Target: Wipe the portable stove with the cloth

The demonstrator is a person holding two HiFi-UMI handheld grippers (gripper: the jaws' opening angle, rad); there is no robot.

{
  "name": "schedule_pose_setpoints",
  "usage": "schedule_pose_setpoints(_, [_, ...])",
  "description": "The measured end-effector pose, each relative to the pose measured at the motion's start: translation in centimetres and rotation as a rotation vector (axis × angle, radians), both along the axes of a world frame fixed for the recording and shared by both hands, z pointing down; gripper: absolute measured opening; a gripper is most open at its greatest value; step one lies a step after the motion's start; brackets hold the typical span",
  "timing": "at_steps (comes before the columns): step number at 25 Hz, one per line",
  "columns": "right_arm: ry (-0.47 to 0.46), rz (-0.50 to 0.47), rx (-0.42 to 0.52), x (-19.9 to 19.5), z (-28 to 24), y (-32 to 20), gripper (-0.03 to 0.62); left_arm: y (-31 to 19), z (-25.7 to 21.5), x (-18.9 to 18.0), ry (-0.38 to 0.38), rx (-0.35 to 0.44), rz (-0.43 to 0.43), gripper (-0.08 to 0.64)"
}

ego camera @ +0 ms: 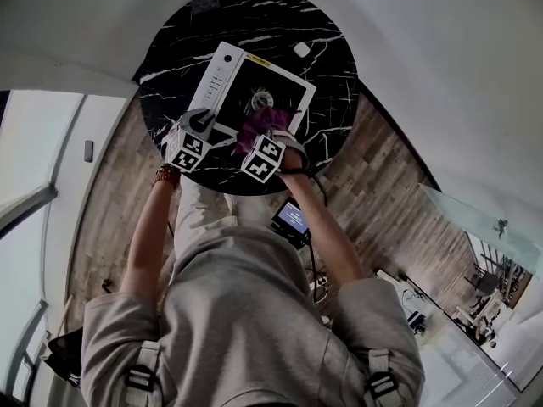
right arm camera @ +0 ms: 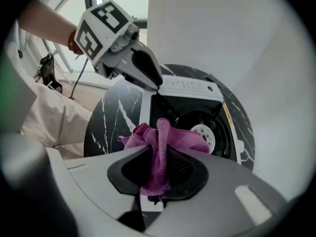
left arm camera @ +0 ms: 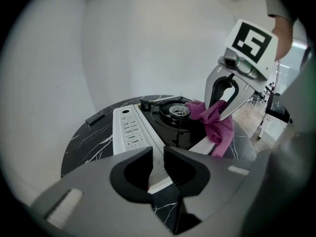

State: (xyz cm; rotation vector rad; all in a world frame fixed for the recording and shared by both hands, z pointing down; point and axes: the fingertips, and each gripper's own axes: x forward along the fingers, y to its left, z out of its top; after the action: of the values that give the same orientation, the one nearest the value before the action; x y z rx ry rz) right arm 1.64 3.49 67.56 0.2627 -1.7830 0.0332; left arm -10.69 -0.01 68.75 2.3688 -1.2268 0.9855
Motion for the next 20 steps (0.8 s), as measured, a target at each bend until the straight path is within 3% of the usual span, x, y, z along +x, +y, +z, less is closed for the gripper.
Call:
schedule_pose_setpoints(4, [-0.104,-0.003,0.039,-3.9,-0.9,-0.3,0.088,-0.1,0.0,0.0,0.001,0.004,0.004,0.071])
schedule_pose_setpoints(11, [-0.07,-0.006,0.077,-6.5,1.2,-2.1,0.09,-0.2,-0.1,0.0,0.0,0.008,0.006,0.069])
schedule_pose_setpoints(15, [-0.067,0.027,0.034,-6.0,0.9,-1.7,0.08,-0.2,0.0,-0.1,-0.007,0.005,0.009,0.069])
schedule_pose_setpoints(20, [-0.023,0.093,-0.006,-2.5,1.1,-0.9,0.077,-0.1,-0.1,0.0,-0.01,0.0,0.029,0.071])
